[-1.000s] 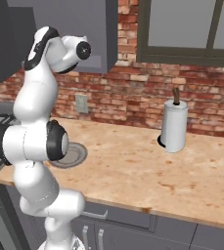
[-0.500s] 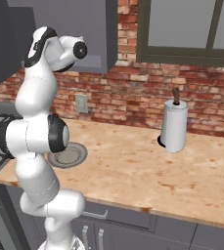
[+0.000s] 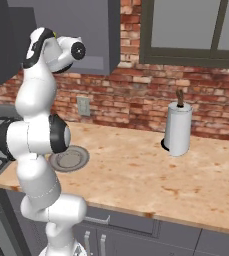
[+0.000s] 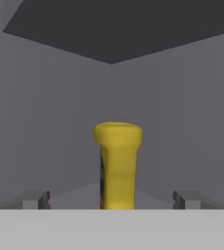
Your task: Move the hot dog bun to the plate on the dining table and place the condiment next to that plate. Then navigate to the fridge and take the sausage and place it on the plate as well.
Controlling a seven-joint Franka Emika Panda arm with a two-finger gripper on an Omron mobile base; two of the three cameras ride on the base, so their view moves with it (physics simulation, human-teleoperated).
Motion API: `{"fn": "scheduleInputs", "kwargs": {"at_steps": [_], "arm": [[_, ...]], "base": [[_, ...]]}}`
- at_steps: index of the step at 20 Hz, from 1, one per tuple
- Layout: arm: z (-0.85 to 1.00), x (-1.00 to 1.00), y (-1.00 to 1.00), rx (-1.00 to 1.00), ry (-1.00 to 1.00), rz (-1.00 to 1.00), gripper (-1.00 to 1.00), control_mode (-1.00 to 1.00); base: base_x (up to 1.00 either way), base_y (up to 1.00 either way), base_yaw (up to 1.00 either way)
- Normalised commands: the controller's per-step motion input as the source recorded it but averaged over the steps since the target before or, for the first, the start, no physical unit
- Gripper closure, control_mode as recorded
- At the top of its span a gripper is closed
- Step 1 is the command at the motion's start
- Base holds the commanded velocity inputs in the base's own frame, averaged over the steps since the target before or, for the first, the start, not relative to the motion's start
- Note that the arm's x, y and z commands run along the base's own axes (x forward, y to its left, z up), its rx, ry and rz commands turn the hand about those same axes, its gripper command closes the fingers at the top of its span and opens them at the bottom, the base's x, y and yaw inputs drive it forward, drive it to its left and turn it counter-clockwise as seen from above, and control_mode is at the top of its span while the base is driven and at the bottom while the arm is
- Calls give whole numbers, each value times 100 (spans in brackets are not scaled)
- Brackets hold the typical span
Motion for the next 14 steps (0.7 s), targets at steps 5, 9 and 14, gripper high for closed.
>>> {"fn": "scheduleInputs", "kwargs": {"at_steps": [5,9,14], "arm": [[0,14,2,0,0,0,-100,-100],[0,16,7,0,1,0,-100,-100],[0,18,15,0,1,0,-100,-100]], "base": [[0,0,0],[0,0,0],[0,0,0]]}}
